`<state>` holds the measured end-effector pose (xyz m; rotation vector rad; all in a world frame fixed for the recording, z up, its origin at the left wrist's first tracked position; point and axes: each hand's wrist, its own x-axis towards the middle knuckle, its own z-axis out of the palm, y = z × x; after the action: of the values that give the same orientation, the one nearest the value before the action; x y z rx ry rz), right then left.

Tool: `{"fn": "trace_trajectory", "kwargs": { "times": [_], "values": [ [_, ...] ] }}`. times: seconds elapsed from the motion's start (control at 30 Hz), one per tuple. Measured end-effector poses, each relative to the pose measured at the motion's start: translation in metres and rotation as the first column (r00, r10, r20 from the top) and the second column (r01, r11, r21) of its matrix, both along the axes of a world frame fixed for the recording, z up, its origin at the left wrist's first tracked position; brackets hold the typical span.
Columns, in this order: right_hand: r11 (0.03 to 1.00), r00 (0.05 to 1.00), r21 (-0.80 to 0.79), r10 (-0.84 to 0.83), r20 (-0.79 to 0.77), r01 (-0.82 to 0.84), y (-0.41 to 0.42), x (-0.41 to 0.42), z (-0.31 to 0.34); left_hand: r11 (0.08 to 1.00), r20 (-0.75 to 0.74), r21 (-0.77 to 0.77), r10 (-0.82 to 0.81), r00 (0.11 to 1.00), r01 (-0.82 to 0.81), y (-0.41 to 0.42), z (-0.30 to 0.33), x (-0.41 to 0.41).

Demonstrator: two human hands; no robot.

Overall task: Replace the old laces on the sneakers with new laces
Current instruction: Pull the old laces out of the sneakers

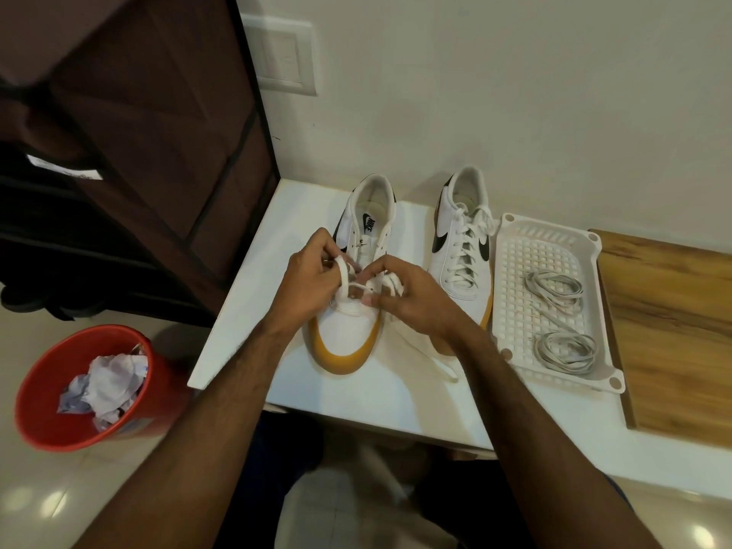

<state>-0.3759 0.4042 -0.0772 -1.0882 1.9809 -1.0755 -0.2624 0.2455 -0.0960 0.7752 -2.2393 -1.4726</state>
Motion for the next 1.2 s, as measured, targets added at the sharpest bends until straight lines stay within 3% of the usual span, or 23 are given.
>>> {"fn": "trace_trajectory", "kwargs": {
  "times": [0.17,0.4,0.5,0.63,0.7,0.8,0.83,0.9,0.97,1.03,1.1,1.2],
  "values": [
    [0.962,0.947,-0.134,-0.200,0.250,0.238,0.011,0.000,0.035,0.995,-0.059,0.099,-0.011,0.998,0.017,0.005,0.012,0.017],
    [0.879,0.875,-0.330,-0.173,0.452,0.345,0.000,0.022,0.106,0.953,-0.168,0.300,0.028,0.985,0.024,0.039,0.086,0.022],
    [0.852,0.876,-0.402,-0.125,0.466,0.336,-0.007,0.037,0.151,0.845,-0.197,0.518,-0.030,0.980,0.130,0.055,0.133,0.025],
    [0.870,0.924,-0.434,-0.061,0.378,0.235,-0.006,0.049,0.196,0.768,-0.323,0.599,-0.027,0.946,0.227,0.059,0.174,0.048],
    [0.866,0.926,-0.447,-0.046,0.374,0.223,-0.002,0.049,0.211,0.659,-0.384,0.696,0.003,0.924,0.287,0.054,0.186,0.059],
    [0.838,0.902,-0.490,-0.008,0.432,0.242,0.004,0.058,0.233,0.513,-0.464,0.737,-0.089,0.881,0.440,0.056,0.206,0.071],
    [0.824,0.896,-0.508,0.004,0.444,0.249,0.004,0.062,0.241,0.521,-0.449,0.724,-0.141,0.882,0.452,0.060,0.213,0.074],
    [0.792,0.886,-0.548,0.019,0.463,0.269,0.000,0.069,0.260,0.635,-0.381,0.630,-0.250,0.890,0.447,0.072,0.220,0.076],
    [0.745,0.882,-0.599,0.031,0.471,0.294,-0.005,0.072,0.286,0.785,-0.308,0.413,-0.356,0.882,0.461,0.085,0.224,0.080],
    [0.692,0.877,-0.648,0.046,0.479,0.318,-0.005,0.070,0.316,0.859,-0.246,0.249,-0.391,0.887,0.447,0.092,0.227,0.082],
    [0.674,0.884,-0.649,-0.013,0.466,0.352,0.000,0.064,0.339,0.916,-0.231,0.214,-0.289,0.929,0.338,0.088,0.236,0.083],
    [0.708,0.906,-0.569,-0.368,0.208,0.418,0.017,0.051,0.333,0.948,-0.350,0.274,-0.057,0.935,0.160,0.068,0.260,0.086]
  ]
}}
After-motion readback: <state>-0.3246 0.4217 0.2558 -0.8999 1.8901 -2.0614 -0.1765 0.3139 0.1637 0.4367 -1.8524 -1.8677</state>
